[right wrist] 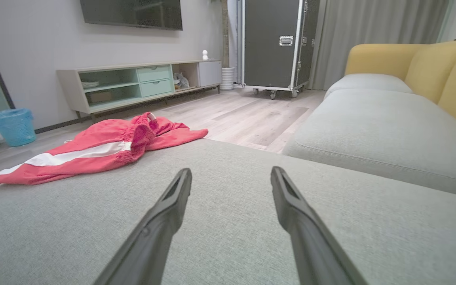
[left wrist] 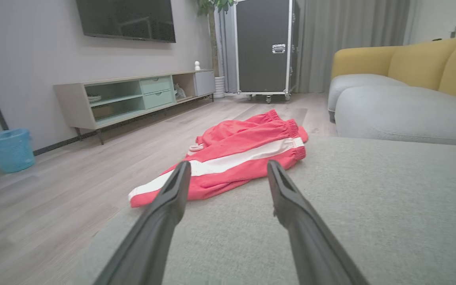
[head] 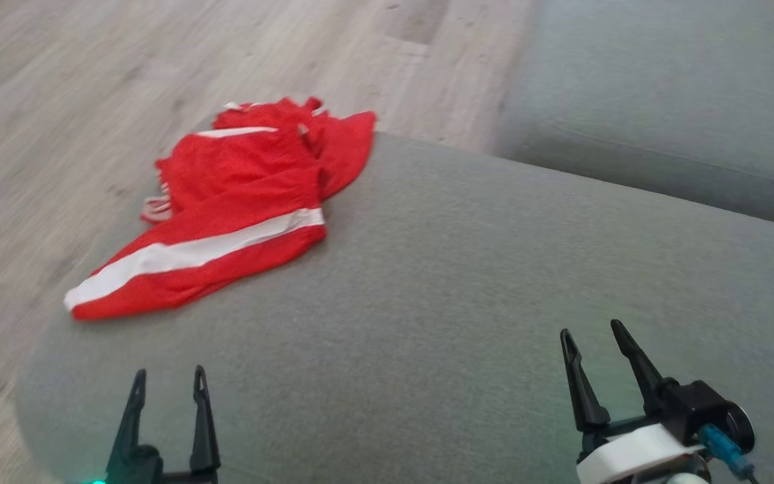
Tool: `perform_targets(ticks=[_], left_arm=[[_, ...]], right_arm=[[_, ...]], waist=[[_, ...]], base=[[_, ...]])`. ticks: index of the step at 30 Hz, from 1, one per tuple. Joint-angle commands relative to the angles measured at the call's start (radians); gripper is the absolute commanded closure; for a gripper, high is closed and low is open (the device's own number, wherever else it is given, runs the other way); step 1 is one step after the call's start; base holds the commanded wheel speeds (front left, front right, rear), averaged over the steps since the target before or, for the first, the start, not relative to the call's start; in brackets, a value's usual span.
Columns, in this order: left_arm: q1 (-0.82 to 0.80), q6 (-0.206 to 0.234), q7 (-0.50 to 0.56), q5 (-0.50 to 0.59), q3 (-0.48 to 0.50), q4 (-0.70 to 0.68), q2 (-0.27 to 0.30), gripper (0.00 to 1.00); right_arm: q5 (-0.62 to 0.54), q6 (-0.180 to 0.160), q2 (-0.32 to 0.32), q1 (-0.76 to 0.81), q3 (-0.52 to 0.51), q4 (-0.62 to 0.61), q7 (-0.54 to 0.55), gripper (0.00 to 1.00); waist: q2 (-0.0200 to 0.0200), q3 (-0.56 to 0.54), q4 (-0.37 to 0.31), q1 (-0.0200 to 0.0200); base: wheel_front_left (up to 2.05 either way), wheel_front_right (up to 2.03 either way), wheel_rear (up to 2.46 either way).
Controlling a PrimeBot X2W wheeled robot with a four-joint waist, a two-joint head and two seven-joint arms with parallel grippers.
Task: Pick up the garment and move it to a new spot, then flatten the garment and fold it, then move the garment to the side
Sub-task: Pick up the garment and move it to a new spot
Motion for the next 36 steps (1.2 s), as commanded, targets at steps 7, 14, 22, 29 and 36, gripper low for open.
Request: perform_targets(ticks=[7, 14, 22, 29, 36], left_arm=[[-0.091, -0.035, -0.011, 0.025, 0.028, -0.028, 0.049, 0.0], [-0.337, -0.112, -0.011, -0.031, 0.044, -0.005, 0.083, 0.0], [-0.754, -0.181, 0.191, -0.1, 0.032, 0.308, 0.082, 0.0], [-0.972, -0.177, 0.423, -0.152, 0.038, 0.677, 0.057, 0.0], [-0.999, -0.203, 0.451, -0.174, 0.016, 0.888, 0.039, 1.0]], right_arm=[[-0.015, -0.001, -0.01, -0.058, 0.05, -0.027, -0.014, 0.0], [-0.054, -0.001, -0.083, -0.123, 0.069, -0.05, -0.014, 0.0], [-0.027, -0.001, -0.196, -0.194, 0.086, -0.131, -0.014, 0.0], [-0.018, -0.001, -0.272, -0.234, 0.102, -0.195, -0.014, 0.0], [-0.019, -0.001, -0.3, -0.236, 0.09, -0.219, -0.014, 0.0]], waist=[[-0.0001, 0.076, 0.051, 0.0], [-0.0001, 0.233, 0.027, 0.0], [-0.0001, 0.371, -0.036, 0.0], [-0.0001, 0.45, -0.093, 0.0], [-0.0001, 0.489, -0.105, 0.0]], base=[[0.0, 0.0, 0.0], [0.0, 0.0, 0.0], [0.0, 0.0, 0.0], [0.0, 0.0, 0.0], [0.0, 0.0, 0.0]])
